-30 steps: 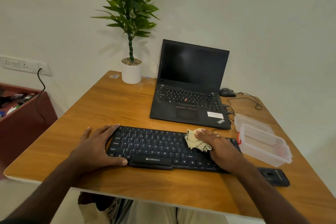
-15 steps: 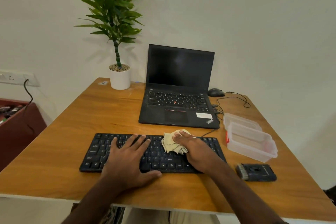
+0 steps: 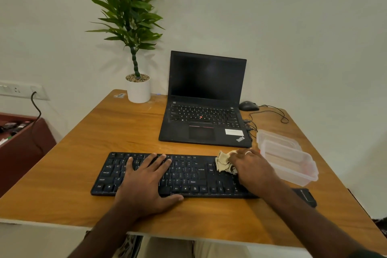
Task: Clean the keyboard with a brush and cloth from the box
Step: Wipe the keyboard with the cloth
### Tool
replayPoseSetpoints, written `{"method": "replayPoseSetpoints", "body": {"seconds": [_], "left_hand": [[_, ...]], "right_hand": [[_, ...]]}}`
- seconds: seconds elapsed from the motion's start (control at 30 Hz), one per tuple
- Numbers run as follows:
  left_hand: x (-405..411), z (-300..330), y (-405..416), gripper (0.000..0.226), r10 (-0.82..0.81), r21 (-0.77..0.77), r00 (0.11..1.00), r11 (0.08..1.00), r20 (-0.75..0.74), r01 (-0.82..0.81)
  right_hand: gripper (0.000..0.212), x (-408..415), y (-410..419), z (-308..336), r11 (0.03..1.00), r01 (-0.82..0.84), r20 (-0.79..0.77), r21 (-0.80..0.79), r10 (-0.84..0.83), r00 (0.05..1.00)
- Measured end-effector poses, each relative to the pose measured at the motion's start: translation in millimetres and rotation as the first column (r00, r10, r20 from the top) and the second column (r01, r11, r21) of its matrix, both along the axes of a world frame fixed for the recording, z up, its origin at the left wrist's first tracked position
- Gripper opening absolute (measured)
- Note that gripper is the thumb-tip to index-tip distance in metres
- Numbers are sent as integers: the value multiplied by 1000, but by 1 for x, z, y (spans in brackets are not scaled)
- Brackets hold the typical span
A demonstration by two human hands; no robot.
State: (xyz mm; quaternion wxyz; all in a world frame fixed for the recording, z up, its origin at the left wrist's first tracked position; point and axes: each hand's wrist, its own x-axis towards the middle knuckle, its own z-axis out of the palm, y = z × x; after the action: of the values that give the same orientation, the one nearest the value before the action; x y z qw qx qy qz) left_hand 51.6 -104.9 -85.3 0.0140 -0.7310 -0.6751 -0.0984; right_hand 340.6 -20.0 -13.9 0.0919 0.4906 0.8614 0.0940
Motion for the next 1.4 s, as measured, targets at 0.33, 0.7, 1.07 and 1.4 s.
{"method": "replayPoseSetpoints", "body": {"seconds": [0.33, 0.7, 1.07, 1.4], "left_hand": [[0, 5, 5, 115, 16, -37, 1000, 999, -23, -17], [-6, -3, 10, 113, -4, 39, 1000, 999, -13, 5], [-4, -8, 11, 108, -10, 74, 999, 997, -53, 14], [-2, -6, 9, 107, -1, 54, 998, 999, -69, 5]], "right_hand": [[47, -31, 7, -4, 973, 43, -518, -225, -157, 841], [27, 17, 38, 11, 923, 323, -871, -212, -328, 365], [55, -27, -1, -29, 968, 208, -427, -141, -249, 869], [35, -4, 14, -16, 936, 320, -786, -149, -309, 536]]}}
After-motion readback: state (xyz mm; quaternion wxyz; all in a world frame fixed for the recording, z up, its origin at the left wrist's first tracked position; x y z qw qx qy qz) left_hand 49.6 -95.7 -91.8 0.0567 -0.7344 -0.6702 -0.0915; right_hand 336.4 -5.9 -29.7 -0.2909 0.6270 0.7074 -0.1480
